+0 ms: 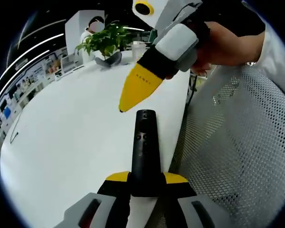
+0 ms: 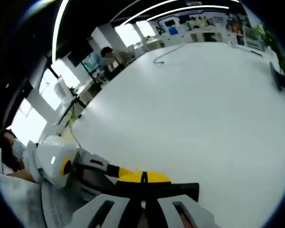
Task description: Press the specified remote control buttons in sequence, fully releasing each button before pressing the next.
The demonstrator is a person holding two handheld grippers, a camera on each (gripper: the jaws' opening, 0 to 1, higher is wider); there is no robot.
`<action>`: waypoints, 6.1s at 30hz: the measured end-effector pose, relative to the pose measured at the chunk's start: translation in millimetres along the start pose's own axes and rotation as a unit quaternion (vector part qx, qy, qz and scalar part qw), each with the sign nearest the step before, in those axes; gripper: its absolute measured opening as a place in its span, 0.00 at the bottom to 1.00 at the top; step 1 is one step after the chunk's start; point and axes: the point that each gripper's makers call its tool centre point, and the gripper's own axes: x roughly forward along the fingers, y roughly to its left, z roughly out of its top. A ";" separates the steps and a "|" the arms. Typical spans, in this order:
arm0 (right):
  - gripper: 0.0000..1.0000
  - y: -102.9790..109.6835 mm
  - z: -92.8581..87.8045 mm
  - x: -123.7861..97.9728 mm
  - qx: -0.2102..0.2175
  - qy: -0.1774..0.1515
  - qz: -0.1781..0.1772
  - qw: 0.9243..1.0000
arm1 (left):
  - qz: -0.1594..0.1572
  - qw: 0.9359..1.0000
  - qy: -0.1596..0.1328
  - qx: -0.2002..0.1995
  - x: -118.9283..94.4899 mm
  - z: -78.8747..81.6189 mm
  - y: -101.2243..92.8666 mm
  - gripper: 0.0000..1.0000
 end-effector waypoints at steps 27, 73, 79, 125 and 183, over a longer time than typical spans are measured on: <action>0.80 -39.9 30.0 -83.7 -0.083 -0.198 -0.165 0.963 | 0.009 1.000 0.004 -0.010 2.1 1.3 1.4 0.24; 0.92 -82.7 7.0 -85.7 -0.102 -0.177 -0.258 0.944 | -0.066 0.993 0.072 0.074 12.0 10.1 34.2 0.23; 0.90 -83.0 6.3 -86.0 -0.105 -0.174 -0.261 0.944 | -0.066 0.990 0.086 0.087 14.2 12.1 45.4 0.23; 0.99 -95.9 0.7 -88.5 -0.086 -0.160 -0.289 0.940 | -0.005 0.986 0.104 0.131 36.5 56.5 214.1 0.23; 0.97 -96.1 -2.4 -87.7 -0.091 -0.150 -0.292 0.940 | 0.107 0.994 0.023 -0.017 44.5 57.9 298.3 0.69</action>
